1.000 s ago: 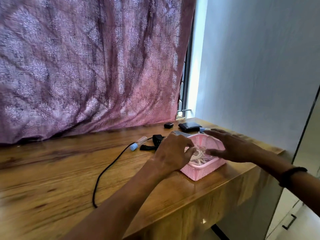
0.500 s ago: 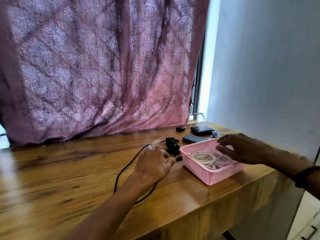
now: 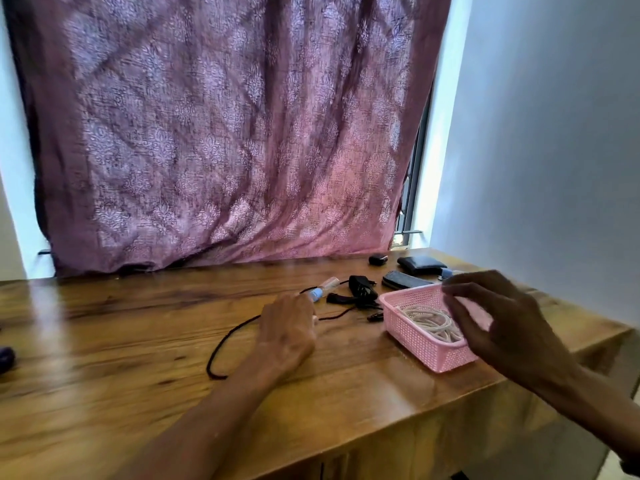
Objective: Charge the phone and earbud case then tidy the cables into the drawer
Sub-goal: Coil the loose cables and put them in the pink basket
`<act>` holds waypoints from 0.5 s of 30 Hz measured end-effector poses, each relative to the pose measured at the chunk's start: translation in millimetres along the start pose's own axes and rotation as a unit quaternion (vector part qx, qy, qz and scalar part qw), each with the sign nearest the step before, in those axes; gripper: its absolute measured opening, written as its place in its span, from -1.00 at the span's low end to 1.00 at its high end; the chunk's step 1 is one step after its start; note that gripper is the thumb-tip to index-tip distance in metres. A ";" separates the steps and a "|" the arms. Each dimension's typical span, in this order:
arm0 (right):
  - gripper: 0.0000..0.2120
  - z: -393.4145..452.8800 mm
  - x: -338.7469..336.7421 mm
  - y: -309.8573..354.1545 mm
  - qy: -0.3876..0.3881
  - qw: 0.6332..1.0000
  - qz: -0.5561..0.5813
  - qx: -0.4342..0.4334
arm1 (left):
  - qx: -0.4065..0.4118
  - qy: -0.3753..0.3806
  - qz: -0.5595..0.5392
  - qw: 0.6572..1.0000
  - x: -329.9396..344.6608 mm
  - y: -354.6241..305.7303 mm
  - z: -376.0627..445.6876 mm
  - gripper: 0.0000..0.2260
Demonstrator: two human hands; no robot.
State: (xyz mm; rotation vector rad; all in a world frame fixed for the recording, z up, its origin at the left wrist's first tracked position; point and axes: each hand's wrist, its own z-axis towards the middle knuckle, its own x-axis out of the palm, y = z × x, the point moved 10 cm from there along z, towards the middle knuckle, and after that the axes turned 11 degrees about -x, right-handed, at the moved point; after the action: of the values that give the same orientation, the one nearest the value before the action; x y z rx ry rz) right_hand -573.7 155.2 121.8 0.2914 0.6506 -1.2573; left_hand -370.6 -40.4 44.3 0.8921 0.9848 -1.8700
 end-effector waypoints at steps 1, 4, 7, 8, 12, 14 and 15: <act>-0.78 7.6 10.5 20.6 0.009 0.999 0.014 -0.034 | 0.000 -0.017 -0.012 1.000 -10.4 7.9 0.9 -0.88; -0.70 39.2 56.5 73.4 0.030 0.993 0.063 -0.091 | 0.012 -0.119 -0.067 0.991 -56.6 38.8 3.6 -0.97; -0.47 80.2 110.6 97.3 0.025 0.993 0.104 -0.058 | 0.064 -0.199 -0.173 0.963 -98.8 72.2 0.9 -0.95; -0.39 91.5 133.1 97.9 0.043 0.993 0.106 -0.039 | 0.082 -0.214 -0.208 0.951 -110.3 80.8 -2.6 -0.95; -0.81 126.0 200.1 105.8 0.068 0.979 0.188 0.029 | 0.070 -0.295 -0.268 0.915 -140.3 129.7 -8.9 -0.89; -0.68 131.5 223.1 105.4 0.063 0.944 0.309 0.097 | -0.004 -0.342 -0.254 0.905 -142.1 165.2 1.9 -0.87; -0.55 133.6 238.4 109.5 0.084 0.923 0.350 0.135 | -0.059 -0.356 -0.225 0.905 -139.4 185.6 9.6 -0.86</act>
State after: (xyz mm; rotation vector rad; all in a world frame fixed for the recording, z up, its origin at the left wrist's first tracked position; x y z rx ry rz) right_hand -393.0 -71.0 68.4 0.7922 0.4497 -0.6272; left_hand -150.4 -68.3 113.0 -0.1422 0.8519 -2.2325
